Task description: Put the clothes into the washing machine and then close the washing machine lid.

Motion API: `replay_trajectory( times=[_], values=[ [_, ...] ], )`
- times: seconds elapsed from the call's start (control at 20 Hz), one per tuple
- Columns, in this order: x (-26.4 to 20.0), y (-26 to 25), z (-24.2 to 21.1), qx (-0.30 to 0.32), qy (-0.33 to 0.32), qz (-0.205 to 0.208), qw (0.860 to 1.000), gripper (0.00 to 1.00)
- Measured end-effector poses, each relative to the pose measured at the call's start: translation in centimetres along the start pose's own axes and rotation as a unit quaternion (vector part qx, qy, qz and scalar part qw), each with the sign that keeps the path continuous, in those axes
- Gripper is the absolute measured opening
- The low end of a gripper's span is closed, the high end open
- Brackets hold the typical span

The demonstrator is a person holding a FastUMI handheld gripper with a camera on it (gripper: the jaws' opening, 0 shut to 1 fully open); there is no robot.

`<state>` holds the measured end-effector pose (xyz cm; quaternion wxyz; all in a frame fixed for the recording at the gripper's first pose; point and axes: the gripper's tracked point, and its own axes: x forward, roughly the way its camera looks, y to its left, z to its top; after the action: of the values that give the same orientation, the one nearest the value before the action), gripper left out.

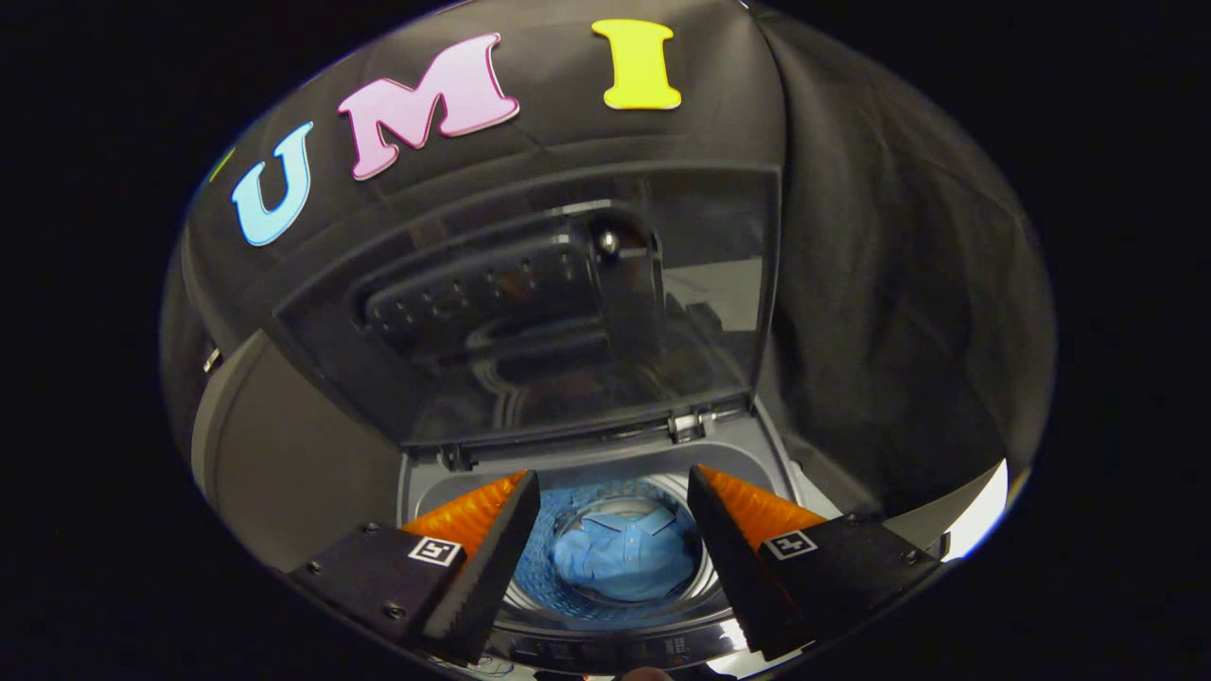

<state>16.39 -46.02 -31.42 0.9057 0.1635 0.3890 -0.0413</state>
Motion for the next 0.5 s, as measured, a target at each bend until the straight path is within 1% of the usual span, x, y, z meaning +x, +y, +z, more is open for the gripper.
replay_trajectory(
  times=[0.2, 0.35, 0.5],
  values=[
    [-3.6, 2.1, 4.8, -0.025, -0.075, 0.023, 0.997, 1.00],
    [-6.5, 4.7, 9.2, -0.049, -0.140, 0.045, 0.988, 0.99],
    [-7.6, 7.0, 12.0, -0.076, -0.172, 0.065, 0.980, 0.99]
  ],
)
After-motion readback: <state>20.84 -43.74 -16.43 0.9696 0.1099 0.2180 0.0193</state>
